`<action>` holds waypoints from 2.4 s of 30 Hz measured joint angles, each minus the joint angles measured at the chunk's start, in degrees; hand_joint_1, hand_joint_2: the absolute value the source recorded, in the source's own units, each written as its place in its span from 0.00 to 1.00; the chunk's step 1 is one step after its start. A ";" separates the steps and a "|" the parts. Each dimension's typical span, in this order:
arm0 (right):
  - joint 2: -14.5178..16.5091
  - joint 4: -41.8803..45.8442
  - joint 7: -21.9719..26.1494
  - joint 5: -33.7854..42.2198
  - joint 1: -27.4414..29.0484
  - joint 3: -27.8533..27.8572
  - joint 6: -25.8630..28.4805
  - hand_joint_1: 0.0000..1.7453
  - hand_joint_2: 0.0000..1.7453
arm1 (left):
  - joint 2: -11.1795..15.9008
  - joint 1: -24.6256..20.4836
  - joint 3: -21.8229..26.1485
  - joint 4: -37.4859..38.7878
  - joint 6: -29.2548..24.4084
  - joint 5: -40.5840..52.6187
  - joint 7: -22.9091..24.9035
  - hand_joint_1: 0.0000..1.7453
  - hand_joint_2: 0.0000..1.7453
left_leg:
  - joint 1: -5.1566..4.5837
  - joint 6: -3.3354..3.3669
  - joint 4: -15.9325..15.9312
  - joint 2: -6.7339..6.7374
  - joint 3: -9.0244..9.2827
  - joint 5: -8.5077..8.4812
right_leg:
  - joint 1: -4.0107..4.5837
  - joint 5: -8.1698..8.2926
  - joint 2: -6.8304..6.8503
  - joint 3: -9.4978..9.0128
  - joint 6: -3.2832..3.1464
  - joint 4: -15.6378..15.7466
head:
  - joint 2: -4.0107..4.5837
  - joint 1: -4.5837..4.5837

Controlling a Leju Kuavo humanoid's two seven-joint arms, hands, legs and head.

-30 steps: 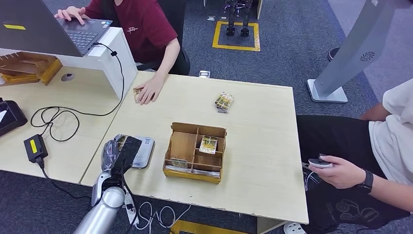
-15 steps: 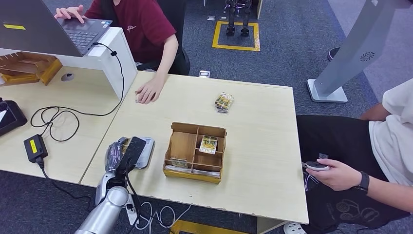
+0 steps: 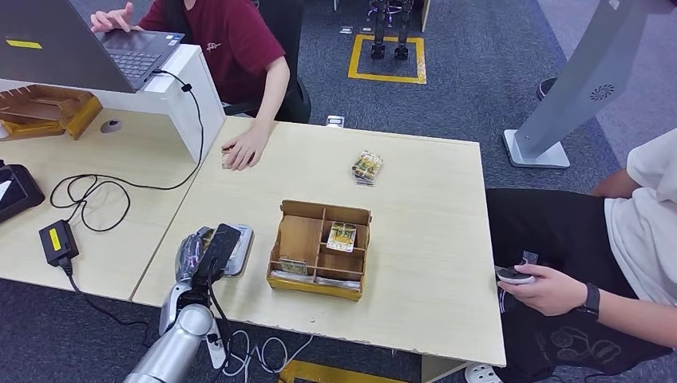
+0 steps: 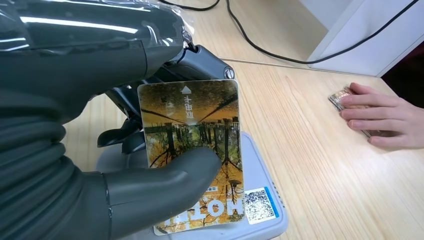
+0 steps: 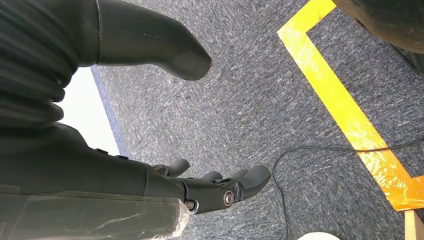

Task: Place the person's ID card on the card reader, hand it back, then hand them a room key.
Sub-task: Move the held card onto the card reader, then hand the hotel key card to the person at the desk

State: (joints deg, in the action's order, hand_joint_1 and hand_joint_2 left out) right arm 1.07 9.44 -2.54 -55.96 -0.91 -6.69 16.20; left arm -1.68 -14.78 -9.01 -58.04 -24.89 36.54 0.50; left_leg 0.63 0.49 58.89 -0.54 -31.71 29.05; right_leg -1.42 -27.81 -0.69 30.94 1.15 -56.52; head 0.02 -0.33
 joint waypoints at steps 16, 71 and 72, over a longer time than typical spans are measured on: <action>0.02 0.07 0.16 -0.85 -0.01 0.01 0.02 0.00 1.00 | -0.01 -1.39 0.35 4.25 -2.01 1.32 -1.12 1.00 1.00 | 0.00 0.00 0.00 0.00 0.01 0.00 | 0.00 0.00 0.01 -0.02 0.00 0.00 | 0.00 -0.01; 0.04 0.58 0.97 -5.35 -1.17 0.33 -2.02 0.00 1.00 | -1.13 -9.83 7.10 -2.34 -14.23 3.53 -19.22 0.00 1.00 | 0.00 0.00 0.02 0.00 -0.02 -0.01 | 0.00 0.03 -0.01 0.02 -0.02 -0.01 | 0.00 -0.01; 0.04 0.61 0.98 -5.40 -1.17 0.33 -2.03 0.00 1.00 | -1.13 -9.83 7.10 -2.30 -14.23 3.30 -19.20 0.00 1.00 | 0.00 0.00 0.02 0.00 -0.02 -0.01 | 0.00 0.03 -0.01 0.02 -0.02 -0.01 | 0.00 -0.01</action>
State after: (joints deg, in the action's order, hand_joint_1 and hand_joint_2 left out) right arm 1.11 10.05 -1.56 -61.37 -2.08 -6.36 14.16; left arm -2.81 -24.60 -1.90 -60.33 -39.12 39.84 -18.70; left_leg 0.63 0.48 58.92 -0.54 -31.73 29.04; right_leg -1.42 -27.79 -0.70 30.96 1.13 -56.53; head 0.02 -0.33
